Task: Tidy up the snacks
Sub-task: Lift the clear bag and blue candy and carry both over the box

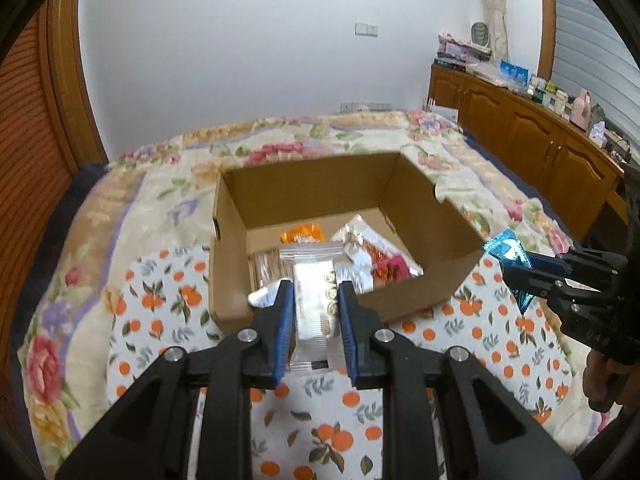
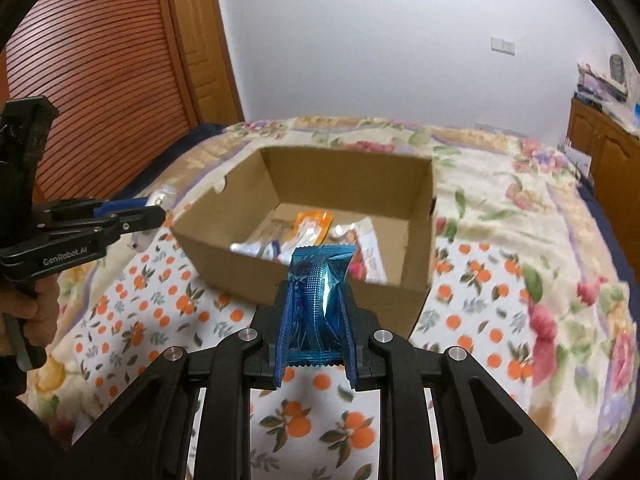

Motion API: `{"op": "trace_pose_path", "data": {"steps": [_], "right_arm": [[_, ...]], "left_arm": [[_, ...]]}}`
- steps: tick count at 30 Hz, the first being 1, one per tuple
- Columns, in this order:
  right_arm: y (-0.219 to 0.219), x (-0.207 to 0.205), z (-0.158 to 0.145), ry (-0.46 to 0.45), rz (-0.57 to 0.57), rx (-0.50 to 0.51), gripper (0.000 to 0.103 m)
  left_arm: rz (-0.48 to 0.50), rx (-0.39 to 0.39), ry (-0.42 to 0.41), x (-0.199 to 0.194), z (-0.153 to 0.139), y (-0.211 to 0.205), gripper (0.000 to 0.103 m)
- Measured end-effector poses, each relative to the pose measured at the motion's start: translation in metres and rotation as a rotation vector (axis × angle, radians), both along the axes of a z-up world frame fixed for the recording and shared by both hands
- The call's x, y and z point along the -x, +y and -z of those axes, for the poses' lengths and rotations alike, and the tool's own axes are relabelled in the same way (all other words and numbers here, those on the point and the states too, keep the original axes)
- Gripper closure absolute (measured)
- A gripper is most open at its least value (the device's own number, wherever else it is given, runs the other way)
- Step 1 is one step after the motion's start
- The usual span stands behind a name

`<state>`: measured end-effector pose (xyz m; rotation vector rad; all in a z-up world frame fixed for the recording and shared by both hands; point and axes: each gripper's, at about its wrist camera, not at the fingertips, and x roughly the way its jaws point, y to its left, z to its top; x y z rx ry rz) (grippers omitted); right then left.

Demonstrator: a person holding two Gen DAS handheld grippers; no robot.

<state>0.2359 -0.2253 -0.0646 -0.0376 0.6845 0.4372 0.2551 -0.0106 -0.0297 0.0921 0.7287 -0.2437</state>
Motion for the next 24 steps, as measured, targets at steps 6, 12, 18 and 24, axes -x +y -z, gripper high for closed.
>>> {"op": "trace_pose_path", "data": {"steps": [6, 12, 18, 24], "right_arm": [[0.005, -0.017, -0.032, -0.038, -0.011, 0.022, 0.083], [0.016, -0.033, -0.055, -0.061, -0.029, 0.029, 0.083], [0.029, -0.054, -0.058, -0.051, -0.042, 0.04, 0.083], [0.041, -0.08, -0.035, -0.019, -0.051, 0.066, 0.083]], "left_arm": [[0.0, 0.001, -0.054, -0.011, -0.024, 0.002, 0.083], [0.005, 0.016, -0.071, -0.028, -0.035, 0.005, 0.083], [0.01, 0.013, -0.048, -0.054, -0.019, 0.006, 0.083], [0.004, 0.03, 0.027, -0.086, 0.017, 0.011, 0.083]]}}
